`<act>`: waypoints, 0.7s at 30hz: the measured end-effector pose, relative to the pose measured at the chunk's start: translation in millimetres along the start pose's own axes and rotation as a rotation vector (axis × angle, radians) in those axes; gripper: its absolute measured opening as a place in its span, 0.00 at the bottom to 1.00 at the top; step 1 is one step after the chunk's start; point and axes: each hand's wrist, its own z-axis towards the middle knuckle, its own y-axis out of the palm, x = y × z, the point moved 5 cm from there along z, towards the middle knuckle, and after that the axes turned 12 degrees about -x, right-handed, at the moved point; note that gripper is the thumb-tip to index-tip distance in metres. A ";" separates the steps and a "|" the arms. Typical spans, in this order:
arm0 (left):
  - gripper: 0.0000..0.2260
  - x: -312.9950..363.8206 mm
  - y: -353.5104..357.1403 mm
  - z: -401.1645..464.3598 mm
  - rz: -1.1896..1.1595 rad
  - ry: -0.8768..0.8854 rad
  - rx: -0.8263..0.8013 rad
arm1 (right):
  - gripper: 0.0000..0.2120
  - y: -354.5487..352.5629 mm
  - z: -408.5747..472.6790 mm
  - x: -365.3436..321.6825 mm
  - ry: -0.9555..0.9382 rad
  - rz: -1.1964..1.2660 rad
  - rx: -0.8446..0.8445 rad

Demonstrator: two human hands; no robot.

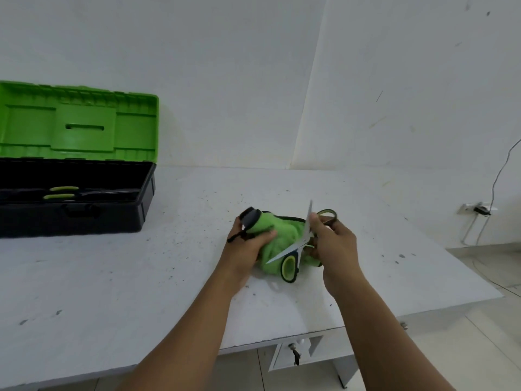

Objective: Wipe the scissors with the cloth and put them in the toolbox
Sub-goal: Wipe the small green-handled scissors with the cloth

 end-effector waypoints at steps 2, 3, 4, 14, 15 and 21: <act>0.22 -1.7 -4.7 2.2 -0.085 -0.011 0.056 | 0.09 -6.8 -0.1 -0.4 -0.011 0.106 0.058; 0.21 -1.7 -5.1 2.2 -0.109 -0.012 0.066 | 0.09 -9.9 0.0 1.0 -0.019 0.137 0.084; 0.19 -1.8 -4.8 2.3 -0.120 -0.013 0.066 | 0.09 -12.0 -0.8 2.1 -0.024 0.167 0.109; 0.24 -4.3 -1.8 5.5 -0.038 0.008 -0.013 | 0.05 -17.2 -8.8 22.5 -0.019 0.676 0.351; 0.25 -5.5 2.6 5.3 -0.005 -0.006 -0.077 | 0.05 -13.9 -9.0 25.4 -0.010 0.682 0.333; 0.27 -5.8 -2.0 6.7 -0.111 0.021 -0.096 | 0.04 -6.2 -14.8 40.7 0.042 0.645 0.222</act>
